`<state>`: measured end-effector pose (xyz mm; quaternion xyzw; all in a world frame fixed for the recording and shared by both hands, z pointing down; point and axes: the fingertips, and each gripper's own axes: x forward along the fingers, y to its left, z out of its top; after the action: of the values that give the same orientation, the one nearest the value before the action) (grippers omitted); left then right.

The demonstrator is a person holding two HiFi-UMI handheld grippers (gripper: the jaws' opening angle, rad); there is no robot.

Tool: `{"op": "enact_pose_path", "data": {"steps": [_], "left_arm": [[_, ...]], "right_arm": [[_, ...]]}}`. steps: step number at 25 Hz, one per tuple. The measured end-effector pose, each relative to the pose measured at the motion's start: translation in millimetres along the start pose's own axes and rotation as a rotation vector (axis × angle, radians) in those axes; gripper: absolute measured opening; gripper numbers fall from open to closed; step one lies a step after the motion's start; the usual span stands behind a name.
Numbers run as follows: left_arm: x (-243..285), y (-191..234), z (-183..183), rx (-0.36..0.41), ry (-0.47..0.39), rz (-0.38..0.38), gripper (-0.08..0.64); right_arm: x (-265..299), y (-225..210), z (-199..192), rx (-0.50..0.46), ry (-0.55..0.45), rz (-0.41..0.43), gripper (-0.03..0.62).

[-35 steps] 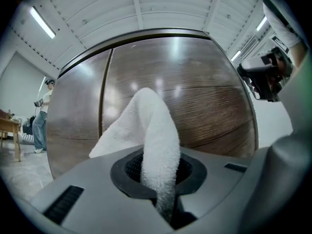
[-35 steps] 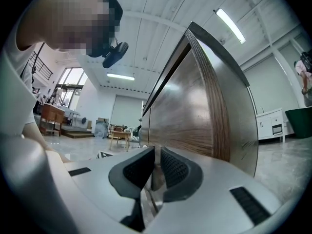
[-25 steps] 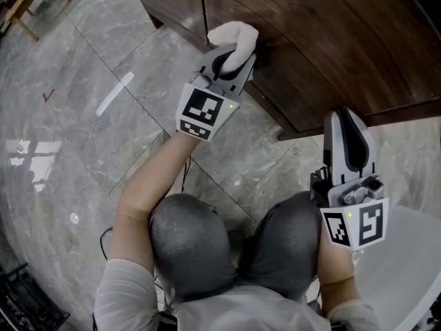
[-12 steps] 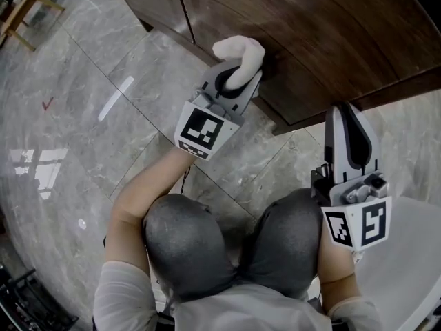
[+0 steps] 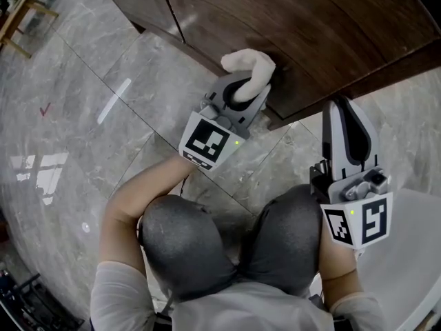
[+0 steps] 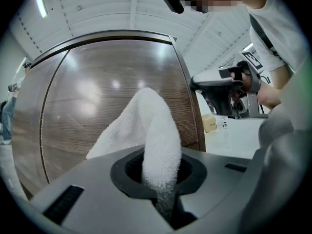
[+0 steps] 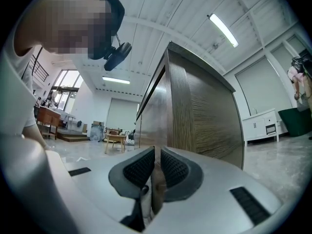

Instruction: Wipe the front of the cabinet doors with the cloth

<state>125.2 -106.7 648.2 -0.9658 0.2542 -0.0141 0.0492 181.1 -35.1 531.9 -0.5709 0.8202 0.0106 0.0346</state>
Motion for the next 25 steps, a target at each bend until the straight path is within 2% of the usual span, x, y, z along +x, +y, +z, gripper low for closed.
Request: {"op": "enact_pose_path", "data": {"steps": [7,11,15,21,23,25], "left_arm": [[9,-55,5,0.039,0.005,-0.158,0.061],[12,-71,5,0.044,0.026,-0.206,0.061],[11,-79,10,0.043,-0.002,-0.239,0.061],[-16,-49,23,0.035,-0.035,-0.2,0.061],[-31,-26,29,0.065,-0.052,-0.158,0.061],[-46,3,35,0.096,-0.081,-0.084,0.061]], "right_arm": [[-8,1,2,-0.002,-0.003,0.003,0.058],[-7,6,5,-0.011,-0.003,0.011,0.058],[0,13,7,-0.01,-0.003,0.023,0.058],[15,35,6,-0.014,0.0,0.043,0.058],[24,46,1,-0.017,0.008,0.056,0.058],[35,55,-2,-0.023,0.018,0.07,0.058]]}}
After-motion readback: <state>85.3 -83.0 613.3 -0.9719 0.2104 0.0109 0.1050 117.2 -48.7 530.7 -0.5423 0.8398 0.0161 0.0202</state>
